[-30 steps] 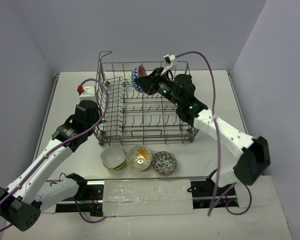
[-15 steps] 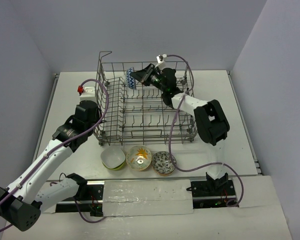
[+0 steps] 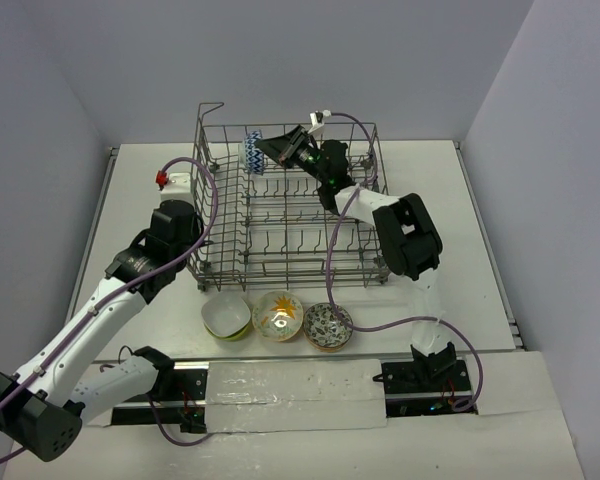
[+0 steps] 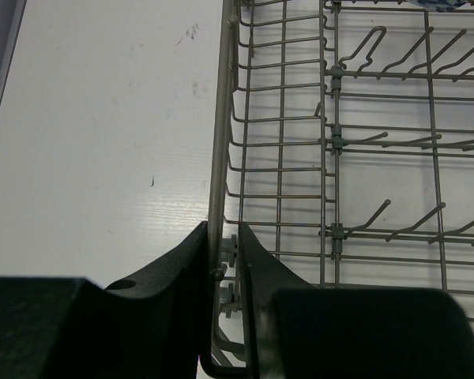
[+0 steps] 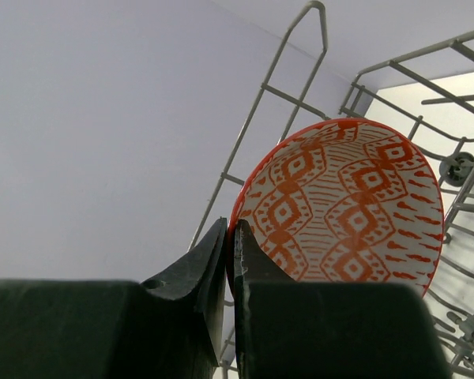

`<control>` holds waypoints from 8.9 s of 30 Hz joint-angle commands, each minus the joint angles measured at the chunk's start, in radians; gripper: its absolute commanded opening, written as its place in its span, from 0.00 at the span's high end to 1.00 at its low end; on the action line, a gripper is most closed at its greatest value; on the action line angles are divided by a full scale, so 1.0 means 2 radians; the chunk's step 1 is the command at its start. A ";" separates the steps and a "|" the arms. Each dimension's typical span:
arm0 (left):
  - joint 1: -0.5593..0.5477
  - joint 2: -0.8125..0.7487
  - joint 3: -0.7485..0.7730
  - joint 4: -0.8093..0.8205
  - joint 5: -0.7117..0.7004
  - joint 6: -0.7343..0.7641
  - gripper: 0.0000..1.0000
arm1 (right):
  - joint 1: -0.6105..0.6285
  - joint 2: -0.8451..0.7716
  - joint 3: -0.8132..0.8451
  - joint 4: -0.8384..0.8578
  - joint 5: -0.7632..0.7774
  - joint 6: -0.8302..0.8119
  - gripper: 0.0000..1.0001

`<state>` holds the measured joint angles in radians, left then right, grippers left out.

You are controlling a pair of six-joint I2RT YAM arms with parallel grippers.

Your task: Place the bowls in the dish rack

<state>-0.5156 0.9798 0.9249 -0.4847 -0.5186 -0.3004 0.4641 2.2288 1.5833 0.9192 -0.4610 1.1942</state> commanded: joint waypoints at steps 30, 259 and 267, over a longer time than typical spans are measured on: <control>-0.001 -0.004 -0.003 0.004 0.028 0.000 0.58 | -0.013 0.011 -0.015 -0.017 -0.003 -0.013 0.95; 0.015 0.009 -0.007 -0.002 -0.015 -0.001 1.00 | -0.168 -0.077 -0.035 -0.006 -0.316 -0.016 1.00; 0.015 0.014 -0.008 -0.002 -0.015 -0.002 1.00 | -0.162 -0.055 -0.050 -0.010 -0.299 -0.033 1.00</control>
<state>-0.5125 0.9867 0.9161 -0.4713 -0.4828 -0.3260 0.1287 2.1048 1.4879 0.8196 -1.0851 1.1564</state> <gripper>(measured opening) 0.115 0.094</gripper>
